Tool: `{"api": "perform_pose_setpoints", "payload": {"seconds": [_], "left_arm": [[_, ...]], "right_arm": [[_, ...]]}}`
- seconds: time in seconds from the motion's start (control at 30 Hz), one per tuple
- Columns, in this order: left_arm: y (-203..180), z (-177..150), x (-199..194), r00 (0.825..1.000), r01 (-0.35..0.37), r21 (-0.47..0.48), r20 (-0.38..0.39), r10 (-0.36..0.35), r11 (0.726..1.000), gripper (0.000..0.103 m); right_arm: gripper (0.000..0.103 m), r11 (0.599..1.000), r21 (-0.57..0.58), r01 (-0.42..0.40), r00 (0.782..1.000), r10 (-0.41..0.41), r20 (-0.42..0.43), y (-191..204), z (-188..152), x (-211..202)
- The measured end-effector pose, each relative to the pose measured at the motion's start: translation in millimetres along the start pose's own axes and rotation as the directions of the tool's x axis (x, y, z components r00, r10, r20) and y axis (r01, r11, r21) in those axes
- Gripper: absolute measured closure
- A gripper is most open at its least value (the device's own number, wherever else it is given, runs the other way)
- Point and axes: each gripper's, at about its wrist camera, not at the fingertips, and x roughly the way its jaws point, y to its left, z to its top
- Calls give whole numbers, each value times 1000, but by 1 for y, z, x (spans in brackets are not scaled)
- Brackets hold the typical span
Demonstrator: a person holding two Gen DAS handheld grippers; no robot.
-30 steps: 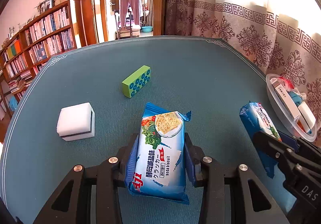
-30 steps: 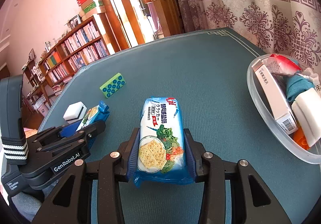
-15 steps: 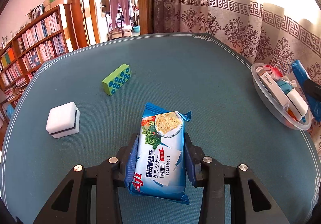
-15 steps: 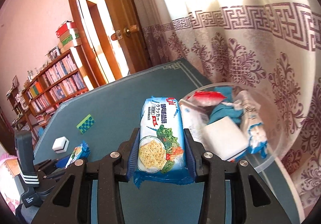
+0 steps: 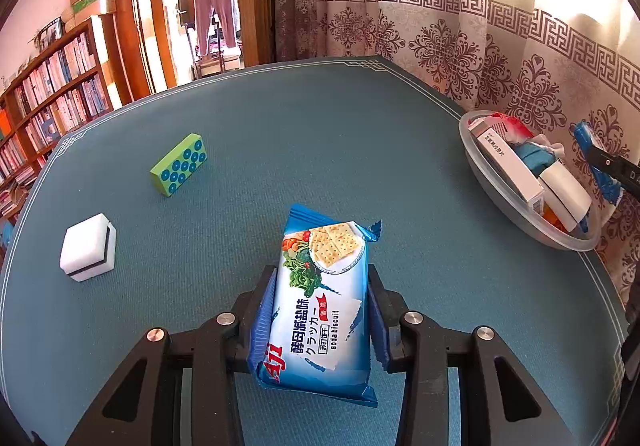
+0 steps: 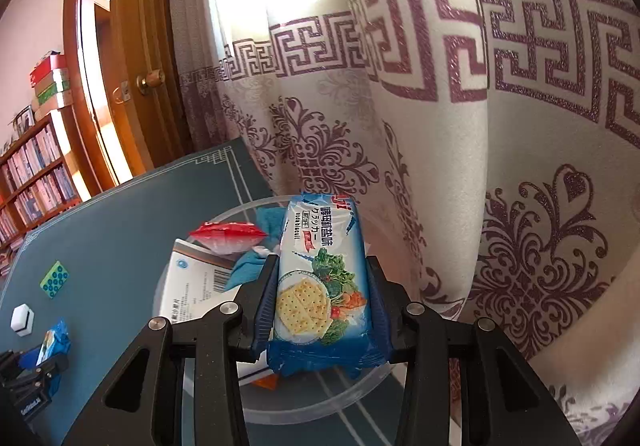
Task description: Organize objects
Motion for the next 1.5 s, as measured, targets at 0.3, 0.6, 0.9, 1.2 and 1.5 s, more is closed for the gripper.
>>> {"api": "perform_pose_setpoints", "payload": {"seconds": [0.3,0.6,0.9,1.2,1.5], "left_arm": [[-21,8,1,1000,14,40,-4,-13,999,60],[-42,27,-5,999,47,71,7,-48,996,60],[-79,61,-9,990,131,110,29,-135,985,60],[-122,88,2,982,177,168,38,-186,970,59],[-155,105,22,978,192,209,41,-204,959,32]], "right_arm": [[57,999,27,18,999,-18,-26,-21,2,22],[44,999,47,-2,999,0,44,-21,-9,3],[44,999,42,31,992,-36,124,-14,-22,-14],[44,996,84,5,991,-16,129,-23,-28,-13],[44,996,87,-8,990,-4,142,-21,-31,-14]]}}
